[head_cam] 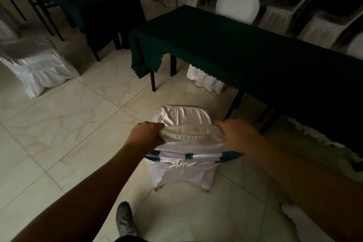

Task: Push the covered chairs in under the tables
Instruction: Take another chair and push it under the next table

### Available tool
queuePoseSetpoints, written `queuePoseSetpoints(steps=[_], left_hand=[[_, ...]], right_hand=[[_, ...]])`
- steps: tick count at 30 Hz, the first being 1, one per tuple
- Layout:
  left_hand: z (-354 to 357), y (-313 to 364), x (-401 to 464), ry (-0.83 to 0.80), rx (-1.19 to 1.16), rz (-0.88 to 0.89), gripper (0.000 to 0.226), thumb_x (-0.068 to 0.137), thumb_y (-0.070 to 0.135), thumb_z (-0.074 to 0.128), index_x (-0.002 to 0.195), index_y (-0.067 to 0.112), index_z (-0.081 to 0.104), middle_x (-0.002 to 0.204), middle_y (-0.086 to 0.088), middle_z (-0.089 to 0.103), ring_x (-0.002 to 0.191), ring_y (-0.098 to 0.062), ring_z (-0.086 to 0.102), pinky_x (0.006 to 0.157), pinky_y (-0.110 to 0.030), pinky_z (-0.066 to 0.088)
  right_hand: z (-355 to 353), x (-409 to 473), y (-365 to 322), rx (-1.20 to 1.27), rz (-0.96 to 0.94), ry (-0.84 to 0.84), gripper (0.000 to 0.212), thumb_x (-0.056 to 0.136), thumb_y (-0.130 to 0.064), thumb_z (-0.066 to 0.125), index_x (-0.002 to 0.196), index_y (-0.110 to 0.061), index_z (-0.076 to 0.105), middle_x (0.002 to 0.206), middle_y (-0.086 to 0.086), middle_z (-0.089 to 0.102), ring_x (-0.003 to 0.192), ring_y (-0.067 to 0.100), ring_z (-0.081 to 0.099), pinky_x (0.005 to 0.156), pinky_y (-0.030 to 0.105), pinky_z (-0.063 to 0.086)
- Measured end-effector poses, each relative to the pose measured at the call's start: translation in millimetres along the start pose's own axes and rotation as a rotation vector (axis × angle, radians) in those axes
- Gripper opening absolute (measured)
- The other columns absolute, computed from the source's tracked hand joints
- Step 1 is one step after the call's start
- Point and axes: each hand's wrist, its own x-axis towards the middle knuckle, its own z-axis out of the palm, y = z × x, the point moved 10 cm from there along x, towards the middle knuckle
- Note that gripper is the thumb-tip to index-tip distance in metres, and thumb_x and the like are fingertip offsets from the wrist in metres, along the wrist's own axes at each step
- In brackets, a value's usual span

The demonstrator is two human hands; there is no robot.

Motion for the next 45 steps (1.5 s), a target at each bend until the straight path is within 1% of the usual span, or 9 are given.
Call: queuePoseSetpoints(steps=[3, 8, 12, 16, 24, 30, 34, 39, 45], left_hand=[[-13.7, -27.6, 11.8, 0.006, -0.018, -0.009, 0.028, 0.070, 0.050, 0.071, 0.089, 0.030, 0.063, 0.078, 0.004, 0.070, 0.072, -0.019, 0.065, 0.064, -0.027, 0.042], [-28.6, -81.5, 36.3, 0.038, -0.088, 0.024, 0.029, 0.068, 0.050, 0.073, 0.086, 0.029, 0.062, 0.075, 0.005, 0.068, 0.068, -0.018, 0.063, 0.060, -0.026, 0.038], [-29.0, -138.6, 66.1, 0.025, -0.122, 0.017, 0.028, 0.069, 0.049, 0.072, 0.083, 0.029, 0.059, 0.076, 0.005, 0.068, 0.071, -0.019, 0.064, 0.061, -0.027, 0.040], [-21.6, -200.6, 97.9, 0.010, -0.143, 0.021, 0.024, 0.070, 0.045, 0.072, 0.081, 0.028, 0.060, 0.077, 0.003, 0.068, 0.071, -0.020, 0.063, 0.063, -0.028, 0.043], [-15.0, -301.0, 191.2, 0.009, -0.172, 0.058, 0.024, 0.070, 0.048, 0.073, 0.083, 0.032, 0.061, 0.076, 0.007, 0.068, 0.066, -0.016, 0.062, 0.060, -0.025, 0.040], [-7.5, -329.6, 277.5, -0.011, -0.223, 0.053, 0.031, 0.070, 0.049, 0.077, 0.092, 0.032, 0.062, 0.084, 0.007, 0.069, 0.070, -0.014, 0.061, 0.069, -0.026, 0.048], [-14.6, -338.3, 340.6, 0.007, -0.170, 0.058, 0.039, 0.066, 0.046, 0.081, 0.097, 0.030, 0.064, 0.087, 0.004, 0.071, 0.074, -0.019, 0.064, 0.075, -0.032, 0.051], [-15.2, -343.9, 426.3, -0.005, -0.138, 0.047, 0.046, 0.064, 0.042, 0.084, 0.103, 0.028, 0.066, 0.091, -0.001, 0.072, 0.080, -0.022, 0.066, 0.078, -0.034, 0.052], [-19.6, -349.6, 510.2, -0.034, -0.120, 0.074, 0.041, 0.063, 0.042, 0.084, 0.098, 0.029, 0.067, 0.087, 0.001, 0.073, 0.076, -0.018, 0.066, 0.073, -0.030, 0.051]], right_hand=[[-16.4, 19.3, -14.7, 0.011, 0.002, 0.049, 0.023, 0.087, -0.029, 0.053, 0.078, -0.034, 0.033, 0.068, -0.002, 0.056, 0.058, 0.020, 0.056, 0.050, 0.033, 0.048], [-38.2, 74.0, -44.2, -0.038, -0.036, 0.059, 0.020, 0.089, -0.034, 0.054, 0.081, -0.035, 0.036, 0.071, -0.002, 0.058, 0.059, 0.017, 0.052, 0.054, 0.026, 0.036], [-44.8, 130.7, -71.8, -0.044, -0.040, 0.039, 0.012, 0.087, -0.033, 0.059, 0.094, -0.031, 0.049, 0.081, 0.002, 0.062, 0.072, 0.021, 0.060, 0.060, 0.029, 0.043], [-37.7, 196.1, -98.9, -0.091, -0.010, -0.004, 0.036, 0.087, -0.031, 0.057, 0.123, -0.027, 0.053, 0.102, 0.006, 0.066, 0.086, 0.026, 0.063, 0.071, 0.035, 0.051], [-46.6, 308.8, -127.8, -0.187, -0.014, 0.057, 0.041, 0.086, -0.038, 0.062, 0.125, -0.030, 0.051, 0.095, 0.004, 0.067, 0.078, 0.021, 0.063, 0.060, 0.026, 0.036], [-42.9, 378.8, -97.5, -0.234, 0.039, 0.088, 0.050, 0.086, -0.042, 0.061, 0.133, -0.028, 0.050, 0.102, 0.005, 0.067, 0.086, 0.023, 0.064, 0.067, 0.027, 0.038], [-46.3, 431.2, -65.4, -0.240, 0.110, 0.085, 0.031, 0.085, -0.041, 0.062, 0.113, -0.028, 0.059, 0.076, -0.004, 0.057, 0.061, 0.013, 0.049, 0.058, 0.026, 0.037], [-45.2, 504.4, -12.7, -0.232, 0.187, 0.084, 0.033, 0.081, -0.043, 0.067, 0.109, -0.029, 0.060, 0.076, -0.005, 0.056, 0.057, 0.010, 0.038, 0.056, 0.026, 0.034], [-49.3, 566.6, 31.9, -0.213, 0.250, -0.006, 0.038, 0.076, -0.042, 0.073, 0.109, -0.029, 0.060, 0.080, -0.001, 0.063, 0.059, 0.015, 0.051, 0.056, 0.027, 0.043]])
